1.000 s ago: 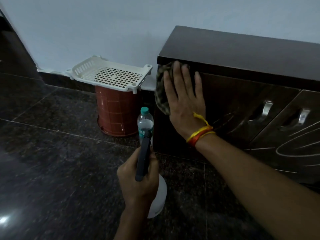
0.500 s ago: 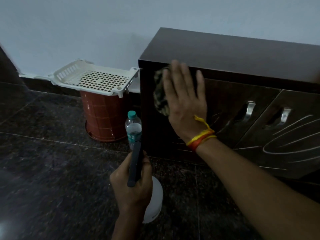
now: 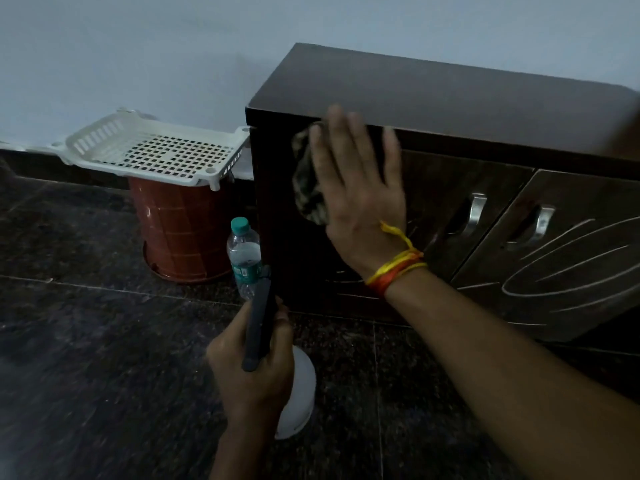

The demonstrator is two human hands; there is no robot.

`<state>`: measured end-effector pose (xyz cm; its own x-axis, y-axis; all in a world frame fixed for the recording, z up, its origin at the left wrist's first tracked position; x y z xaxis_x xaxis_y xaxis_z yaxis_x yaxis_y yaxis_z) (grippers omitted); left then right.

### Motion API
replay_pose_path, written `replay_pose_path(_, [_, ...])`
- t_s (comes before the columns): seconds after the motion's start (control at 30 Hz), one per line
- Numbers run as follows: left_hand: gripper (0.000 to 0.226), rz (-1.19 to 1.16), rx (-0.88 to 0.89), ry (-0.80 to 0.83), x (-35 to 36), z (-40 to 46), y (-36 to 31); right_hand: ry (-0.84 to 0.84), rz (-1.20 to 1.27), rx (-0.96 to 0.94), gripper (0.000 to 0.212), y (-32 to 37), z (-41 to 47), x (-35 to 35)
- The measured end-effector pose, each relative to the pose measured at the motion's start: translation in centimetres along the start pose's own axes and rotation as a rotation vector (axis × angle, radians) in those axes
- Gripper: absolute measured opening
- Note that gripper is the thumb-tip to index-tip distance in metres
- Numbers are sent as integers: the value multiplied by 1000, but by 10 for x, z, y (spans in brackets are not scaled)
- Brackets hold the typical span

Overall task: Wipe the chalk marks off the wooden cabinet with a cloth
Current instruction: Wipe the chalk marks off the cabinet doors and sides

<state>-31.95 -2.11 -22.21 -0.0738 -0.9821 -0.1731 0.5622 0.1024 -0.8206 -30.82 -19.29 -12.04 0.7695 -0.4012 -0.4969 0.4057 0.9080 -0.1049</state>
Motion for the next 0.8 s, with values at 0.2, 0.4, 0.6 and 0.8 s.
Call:
replay_pose_path(0.2, [8, -47, 23, 15, 5, 0, -12, -80, -13, 212, 46, -15, -12, -4])
replay_pose_path(0.4, [8, -44, 21, 24, 14, -7, -10, -36, -53, 164, 52, -40, -21, -10])
replay_pose_path(0.6, [20, -102, -6, 74, 27, -13, -12, -118, 59, 250, 62, -71, -29, -24])
replay_pose_path(0.8, [25, -117, 0, 93, 28, -15, -8, -271, 30, 305, 33, -72, -34, -26])
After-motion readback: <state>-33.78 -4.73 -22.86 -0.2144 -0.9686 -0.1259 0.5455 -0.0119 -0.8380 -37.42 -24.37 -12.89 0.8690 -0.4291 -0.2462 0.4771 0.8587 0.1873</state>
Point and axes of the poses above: each hand's wrist, its own z-axis towards the middle knuckle, its own x-axis out of the palm, y = z × x, the point moved 4 cm from there along z, towards the middle knuckle, and after that the axes turned 9 degrees about x, right-handed, at the moved point
